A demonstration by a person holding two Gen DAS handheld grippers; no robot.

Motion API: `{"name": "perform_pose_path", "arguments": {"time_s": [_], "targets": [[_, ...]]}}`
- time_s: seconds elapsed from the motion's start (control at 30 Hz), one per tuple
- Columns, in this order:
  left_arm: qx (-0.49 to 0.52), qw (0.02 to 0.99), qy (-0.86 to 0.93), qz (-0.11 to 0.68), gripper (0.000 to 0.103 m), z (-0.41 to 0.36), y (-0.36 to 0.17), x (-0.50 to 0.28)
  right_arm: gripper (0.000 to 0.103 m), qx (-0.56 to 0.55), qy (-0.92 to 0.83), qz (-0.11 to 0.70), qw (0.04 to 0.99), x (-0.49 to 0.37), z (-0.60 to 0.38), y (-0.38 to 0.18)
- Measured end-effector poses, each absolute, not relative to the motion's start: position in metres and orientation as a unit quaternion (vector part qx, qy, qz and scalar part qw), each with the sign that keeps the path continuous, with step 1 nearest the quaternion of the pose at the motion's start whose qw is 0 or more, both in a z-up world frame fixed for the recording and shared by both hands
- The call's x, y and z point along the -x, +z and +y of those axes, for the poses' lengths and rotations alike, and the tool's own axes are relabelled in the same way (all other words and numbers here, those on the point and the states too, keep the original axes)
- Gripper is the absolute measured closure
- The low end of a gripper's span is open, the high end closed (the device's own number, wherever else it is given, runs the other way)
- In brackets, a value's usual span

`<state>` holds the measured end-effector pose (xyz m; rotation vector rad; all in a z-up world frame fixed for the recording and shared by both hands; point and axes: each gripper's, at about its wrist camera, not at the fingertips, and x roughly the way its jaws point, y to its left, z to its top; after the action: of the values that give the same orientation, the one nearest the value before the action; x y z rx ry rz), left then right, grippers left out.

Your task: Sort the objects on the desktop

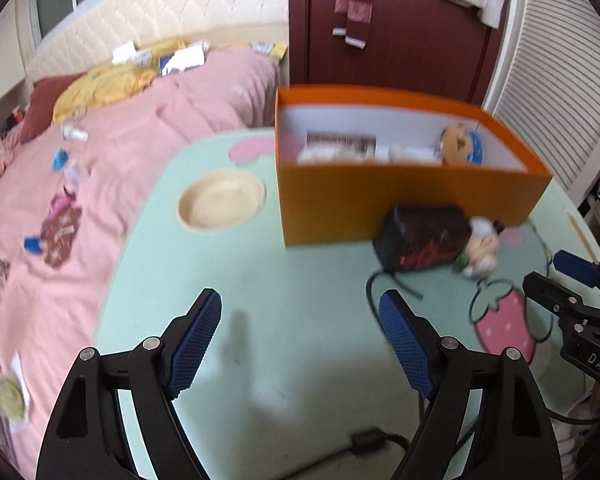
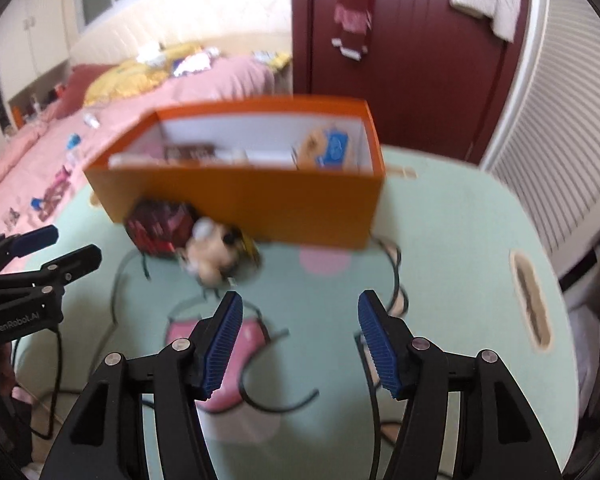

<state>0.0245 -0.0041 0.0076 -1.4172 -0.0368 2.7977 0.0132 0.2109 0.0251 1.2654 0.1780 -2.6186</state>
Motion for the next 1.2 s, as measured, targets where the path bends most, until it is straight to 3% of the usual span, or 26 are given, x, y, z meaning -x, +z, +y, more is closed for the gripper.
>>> {"name": "perform_pose_path", "arguments": {"time_s": [0.2, 0.27, 0.3, 0.33, 0.4, 1.2], "targets": [[0.445, -0.001, 0.896, -0.018, 0.017, -0.004, -0.007, -0.027, 0.04, -0.447, -0.887, 0.052, 0.102, -0.012, 0.215, 0.015], [0.447, -0.006, 0.894, -0.021, 0.004, -0.004, -0.011, -0.026, 0.029, -0.444, -0.888, 0.059, 0.101, -0.013, 0.212, 0.013], [0.448, -0.009, 0.894, -0.023, 0.0, -0.004, -0.013, -0.025, 0.017, -0.446, -0.887, 0.064, 0.103, -0.014, 0.209, 0.01], [0.447, -0.009, 0.894, -0.022, 0.0, -0.004, -0.012, -0.025, 0.007, -0.449, -0.885, 0.067, 0.106, -0.014, 0.207, 0.008], [0.446, -0.008, 0.895, -0.023, 0.0, -0.004, -0.01, -0.025, 0.001, -0.454, -0.881, 0.072, 0.112, -0.015, 0.205, 0.005], [0.445, -0.006, 0.895, -0.023, 0.0, -0.005, -0.009, -0.025, 0.0, -0.435, -0.889, 0.073, 0.123, -0.012, 0.204, 0.002]]}}
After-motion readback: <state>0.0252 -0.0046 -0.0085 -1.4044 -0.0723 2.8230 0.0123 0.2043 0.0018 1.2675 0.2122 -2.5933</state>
